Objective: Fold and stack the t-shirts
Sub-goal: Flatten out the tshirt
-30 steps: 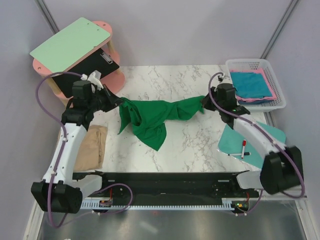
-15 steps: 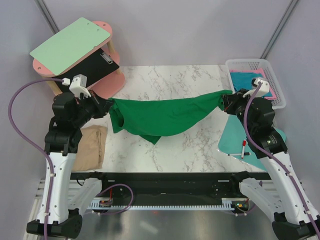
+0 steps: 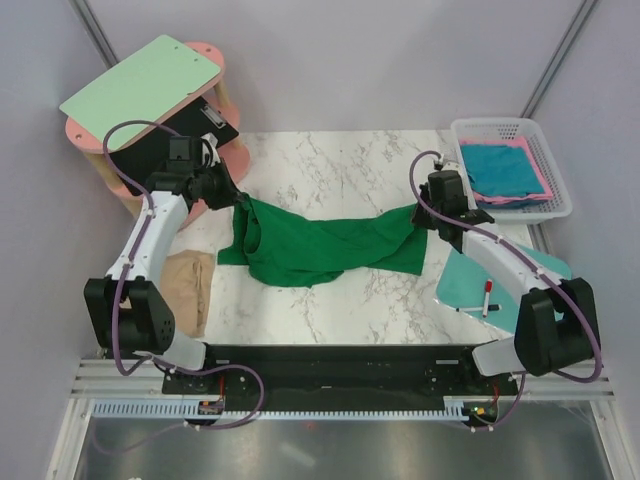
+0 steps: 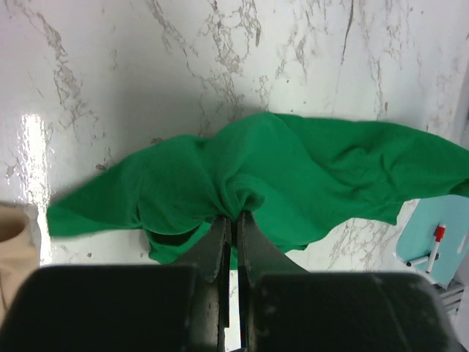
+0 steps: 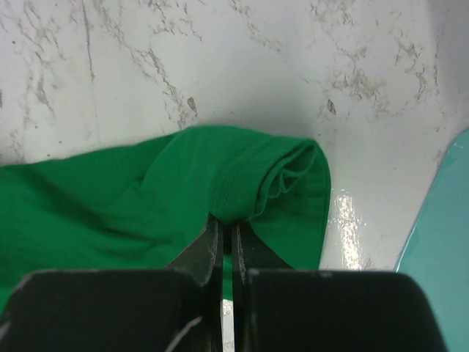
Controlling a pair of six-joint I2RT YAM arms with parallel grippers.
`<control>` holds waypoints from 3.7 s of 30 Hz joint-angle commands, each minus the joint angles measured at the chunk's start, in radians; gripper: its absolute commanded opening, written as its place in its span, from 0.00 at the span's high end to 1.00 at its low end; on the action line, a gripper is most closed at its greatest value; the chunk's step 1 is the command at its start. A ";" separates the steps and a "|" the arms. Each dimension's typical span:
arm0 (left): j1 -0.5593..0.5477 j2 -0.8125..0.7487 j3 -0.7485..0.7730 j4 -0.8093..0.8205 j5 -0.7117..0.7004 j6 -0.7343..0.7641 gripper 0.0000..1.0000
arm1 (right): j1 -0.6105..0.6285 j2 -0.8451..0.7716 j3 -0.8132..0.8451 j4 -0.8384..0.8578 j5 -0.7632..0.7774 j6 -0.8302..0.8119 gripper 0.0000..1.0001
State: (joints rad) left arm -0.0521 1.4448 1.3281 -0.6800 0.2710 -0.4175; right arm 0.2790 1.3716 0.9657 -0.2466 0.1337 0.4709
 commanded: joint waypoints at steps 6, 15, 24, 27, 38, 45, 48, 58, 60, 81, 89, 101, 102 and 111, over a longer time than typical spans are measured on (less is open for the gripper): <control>0.008 -0.026 0.424 0.014 0.034 0.019 0.98 | -0.006 -0.109 0.248 0.136 -0.008 -0.029 1.00; 0.008 -0.201 0.185 0.031 0.062 0.004 0.98 | -0.006 -0.347 -0.062 0.121 -0.043 0.044 1.00; 0.006 -0.377 -0.435 0.057 0.143 -0.162 0.98 | -0.004 -0.327 -0.415 -0.032 -0.264 0.196 0.99; 0.006 -0.475 -0.569 0.048 0.148 -0.202 0.98 | -0.003 -0.338 -0.432 -0.109 -0.335 0.183 0.92; 0.006 -0.532 -0.500 -0.036 0.111 -0.143 0.00 | -0.001 -0.309 -0.205 -0.212 -0.175 0.032 0.05; 0.006 -0.329 -0.325 0.065 0.108 -0.075 0.00 | -0.008 0.074 0.011 -0.054 -0.026 -0.031 0.06; 0.000 -0.211 -0.236 0.109 0.099 -0.053 0.00 | -0.012 0.239 0.123 -0.040 -0.003 -0.049 0.06; -0.086 0.181 0.035 0.137 0.005 -0.003 0.01 | -0.089 0.451 0.229 0.020 0.063 -0.008 0.06; -0.098 0.232 0.058 0.138 -0.003 -0.003 0.02 | -0.095 0.466 0.234 0.045 0.076 -0.009 0.07; -0.106 0.388 0.112 0.168 -0.105 0.002 0.00 | -0.097 0.609 0.315 0.196 -0.132 0.026 1.00; -0.106 0.462 0.149 0.168 -0.119 0.003 0.00 | -0.090 0.187 0.102 0.170 -0.233 0.043 1.00; -0.104 0.483 0.143 0.169 -0.147 0.005 0.00 | -0.090 -0.180 -0.329 -0.112 -0.344 0.095 1.00; -0.104 0.491 0.151 0.171 -0.144 0.003 0.00 | -0.089 -0.184 -0.370 -0.109 -0.344 0.104 1.00; -0.107 0.660 0.341 0.160 -0.102 0.017 0.05 | -0.089 -0.146 -0.351 -0.079 -0.324 0.080 1.00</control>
State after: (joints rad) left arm -0.1574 2.0563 1.5738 -0.5400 0.1402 -0.4427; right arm 0.1879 1.2018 0.5587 -0.3523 -0.1940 0.5571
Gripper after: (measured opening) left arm 0.981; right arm 0.010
